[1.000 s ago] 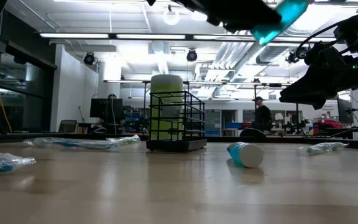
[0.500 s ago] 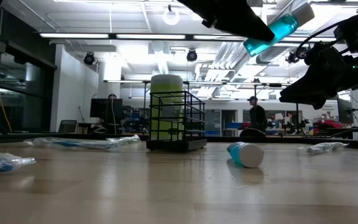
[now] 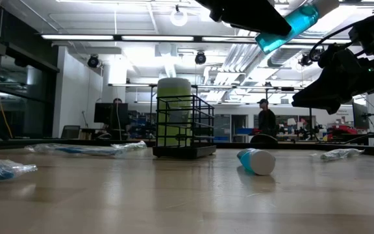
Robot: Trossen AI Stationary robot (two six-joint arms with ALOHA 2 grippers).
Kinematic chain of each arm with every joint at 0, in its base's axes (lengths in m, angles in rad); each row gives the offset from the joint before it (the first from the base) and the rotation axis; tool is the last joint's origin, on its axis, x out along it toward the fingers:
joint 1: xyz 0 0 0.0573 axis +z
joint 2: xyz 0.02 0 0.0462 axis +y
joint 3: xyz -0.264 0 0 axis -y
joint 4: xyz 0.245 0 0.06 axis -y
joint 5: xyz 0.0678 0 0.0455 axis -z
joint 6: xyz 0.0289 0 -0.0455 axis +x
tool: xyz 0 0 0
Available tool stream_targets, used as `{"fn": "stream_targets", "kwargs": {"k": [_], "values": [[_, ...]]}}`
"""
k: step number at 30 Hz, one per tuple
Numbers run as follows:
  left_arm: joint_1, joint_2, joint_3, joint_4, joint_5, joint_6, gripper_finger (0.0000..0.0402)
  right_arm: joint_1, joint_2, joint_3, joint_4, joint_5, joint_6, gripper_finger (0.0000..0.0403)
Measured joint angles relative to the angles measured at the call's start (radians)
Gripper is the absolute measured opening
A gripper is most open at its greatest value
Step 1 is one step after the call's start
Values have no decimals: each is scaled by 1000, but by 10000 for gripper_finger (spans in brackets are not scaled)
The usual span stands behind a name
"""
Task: Pick & Place toothbrushing station
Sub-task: Put the right blue mouthwash into the middle section of the black wire organizer
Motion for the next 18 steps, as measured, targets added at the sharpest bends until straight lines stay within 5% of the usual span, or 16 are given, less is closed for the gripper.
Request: {"fn": "stream_targets", "kwargs": {"k": [9, 18], "values": [[4, 0, 0, -77, -1, -49, 115, 0, 0, 0, 76, -97, 232, 138], [7, 0, 0, -125, -50, -63, 115, 13, 0, 0, 105, -263, 290, 138]]}}
